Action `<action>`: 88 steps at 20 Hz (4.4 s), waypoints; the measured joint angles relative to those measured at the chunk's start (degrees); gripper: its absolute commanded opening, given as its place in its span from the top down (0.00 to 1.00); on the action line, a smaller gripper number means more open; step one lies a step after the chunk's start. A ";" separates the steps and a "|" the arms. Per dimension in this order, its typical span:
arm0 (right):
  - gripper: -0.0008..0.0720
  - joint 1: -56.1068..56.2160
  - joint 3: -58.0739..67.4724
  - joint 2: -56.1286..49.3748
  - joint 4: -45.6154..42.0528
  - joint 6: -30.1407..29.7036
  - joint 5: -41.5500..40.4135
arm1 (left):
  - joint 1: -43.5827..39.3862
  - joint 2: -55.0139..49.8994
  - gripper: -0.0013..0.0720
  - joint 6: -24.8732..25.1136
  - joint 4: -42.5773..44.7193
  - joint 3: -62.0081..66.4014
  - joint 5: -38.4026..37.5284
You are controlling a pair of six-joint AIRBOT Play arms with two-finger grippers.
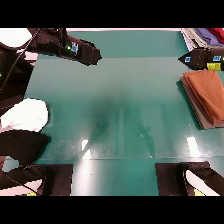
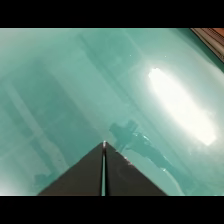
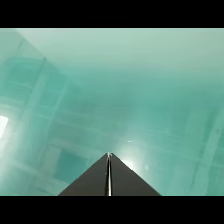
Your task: Fold the shirts.
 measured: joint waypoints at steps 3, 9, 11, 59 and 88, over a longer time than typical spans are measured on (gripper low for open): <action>0.97 0.07 0.00 0.00 0.00 -0.04 0.15 | 0.00 0.00 0.95 0.00 0.00 0.00 0.00; 0.97 0.09 0.00 0.00 0.02 -0.04 0.26 | 0.00 0.00 0.95 0.00 0.00 0.00 -0.02; 0.97 0.09 0.00 0.00 0.07 -0.07 0.28 | 0.00 0.00 0.95 0.00 0.00 0.00 0.00; 0.97 0.11 24.46 -6.16 0.48 -0.04 3.61 | 2.73 22.64 0.95 -5.51 22.93 -15.37 3.15; 0.97 -0.37 35.93 -12.70 -0.04 -0.09 16.41 | 10.08 -14.14 0.64 -6.54 -9.79 -34.62 17.14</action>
